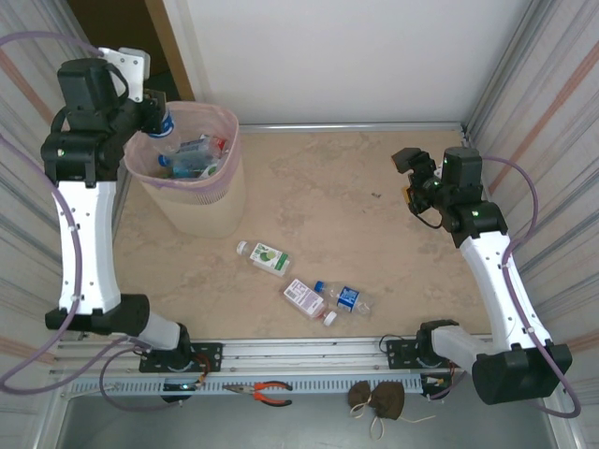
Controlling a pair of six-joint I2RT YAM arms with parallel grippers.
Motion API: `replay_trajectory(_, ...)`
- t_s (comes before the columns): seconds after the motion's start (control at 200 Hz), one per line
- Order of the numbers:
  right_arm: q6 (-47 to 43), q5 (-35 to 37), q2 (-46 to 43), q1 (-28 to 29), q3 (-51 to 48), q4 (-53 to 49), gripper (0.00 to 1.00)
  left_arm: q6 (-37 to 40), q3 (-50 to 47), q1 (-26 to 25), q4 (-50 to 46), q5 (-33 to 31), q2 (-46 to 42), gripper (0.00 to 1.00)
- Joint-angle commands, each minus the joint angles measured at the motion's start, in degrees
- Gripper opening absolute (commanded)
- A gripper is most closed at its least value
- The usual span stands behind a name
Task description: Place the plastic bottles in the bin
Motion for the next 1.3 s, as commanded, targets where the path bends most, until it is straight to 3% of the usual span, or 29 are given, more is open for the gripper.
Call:
replay_trajectory(0.0, -1.7, -0.7, 0.1, -0.4, 1.2, -0.2, 0.85, 4.1, 3.6, 0.9, -5.3, -3.3, 2.9, 0.00)
replay_trajectory(0.421, -4.1, -0.6, 0.2, -0.4, 0.2, -0.2, 0.86, 7.1, 9.7, 1.9, -14.0, -13.2, 13.4, 0.00)
replay_trajectory(0.742, -4.2, -0.4, 0.0, -0.8, -0.5, 0.1, 0.86, 7.6, 12.6, 2.4, -15.3, -12.9, 22.3, 0.09)
replay_trajectory(1.132, -4.5, -0.6, -0.1, -2.0, -0.8, 0.1, 0.86, 6.7, 15.0, 3.6, -16.2, -9.2, 30.5, 0.31)
replay_trajectory(1.298, -4.6, -0.6, -0.1, -2.0, -0.7, 0.1, 0.86, 5.9, 15.3, 3.7, -14.8, -6.8, 28.3, 0.50)
